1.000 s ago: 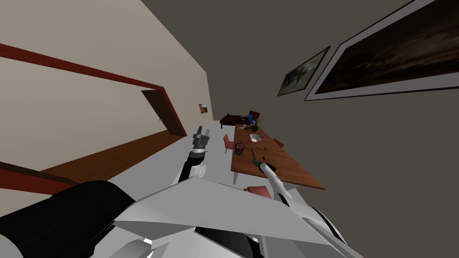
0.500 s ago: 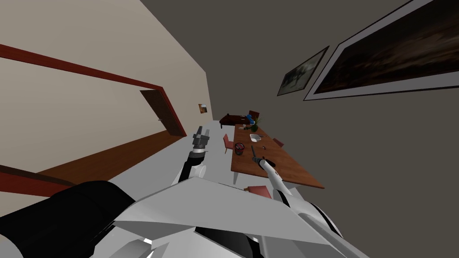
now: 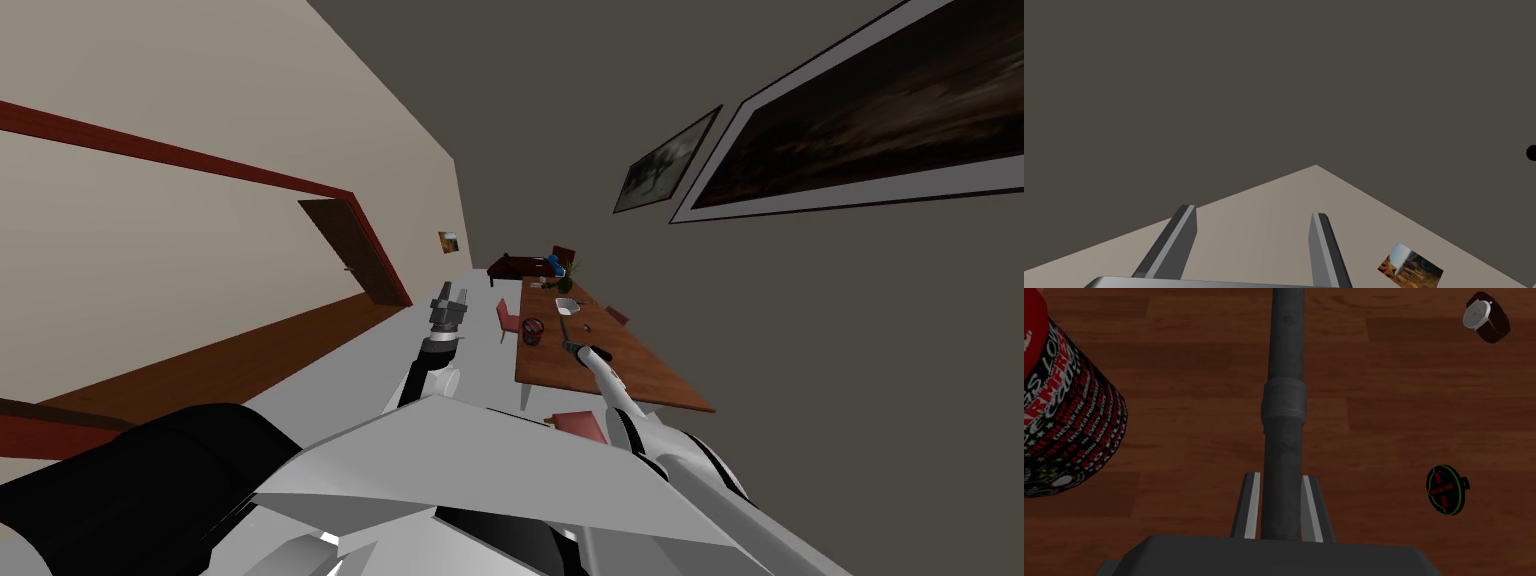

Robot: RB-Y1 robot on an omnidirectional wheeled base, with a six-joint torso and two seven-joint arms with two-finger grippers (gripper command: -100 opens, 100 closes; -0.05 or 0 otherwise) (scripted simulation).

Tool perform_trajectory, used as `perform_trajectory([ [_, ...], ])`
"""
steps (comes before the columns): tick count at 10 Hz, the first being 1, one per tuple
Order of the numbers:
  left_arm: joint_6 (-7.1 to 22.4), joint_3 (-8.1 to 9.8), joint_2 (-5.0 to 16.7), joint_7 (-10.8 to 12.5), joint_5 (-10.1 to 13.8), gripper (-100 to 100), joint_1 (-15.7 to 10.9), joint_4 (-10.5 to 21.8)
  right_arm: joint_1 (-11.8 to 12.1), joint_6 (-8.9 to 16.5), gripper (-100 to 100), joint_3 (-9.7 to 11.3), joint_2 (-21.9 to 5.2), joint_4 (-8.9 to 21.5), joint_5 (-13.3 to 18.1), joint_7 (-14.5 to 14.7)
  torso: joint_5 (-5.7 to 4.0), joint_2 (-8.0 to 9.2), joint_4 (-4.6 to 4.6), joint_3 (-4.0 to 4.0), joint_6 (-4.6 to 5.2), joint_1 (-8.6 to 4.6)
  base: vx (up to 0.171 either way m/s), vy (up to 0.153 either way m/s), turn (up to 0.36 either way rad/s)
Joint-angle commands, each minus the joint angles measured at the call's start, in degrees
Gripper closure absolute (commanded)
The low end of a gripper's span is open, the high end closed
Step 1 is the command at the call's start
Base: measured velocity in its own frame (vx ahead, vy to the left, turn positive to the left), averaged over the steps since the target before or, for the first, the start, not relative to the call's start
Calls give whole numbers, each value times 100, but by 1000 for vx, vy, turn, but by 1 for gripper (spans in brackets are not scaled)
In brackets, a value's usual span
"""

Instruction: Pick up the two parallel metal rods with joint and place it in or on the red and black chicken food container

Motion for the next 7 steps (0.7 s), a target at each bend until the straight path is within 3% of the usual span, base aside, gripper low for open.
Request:
perform_trajectory([
  [1, 0, 0, 0, 0, 0, 0, 0, 0, -240, -88, 100, 22, -20, 168, -149, 40, 0, 0, 0, 0, 0, 0, 4, 21, -49],
  [2, 0, 0, 0, 0, 0, 0, 0, 0, -240, -88, 100, 22, -20, 168, -149, 40, 1, 1, 3, 2, 3, -1, 5, 15, -34],
  [6, 0, 0, 0, 0, 0, 0, 0, 0, -942, -21, 100, 13, -103, 355, -132, -284, -2, 9, 6, 8, 1, -1, -1, 29, -93],
  [7, 0, 0, 0, 0, 0, 0, 0, 0, -942, -21, 100, 13, -103, 355, -132, -284, -3, 9, 8, 9, 0, 1, 7, 30, -34],
])
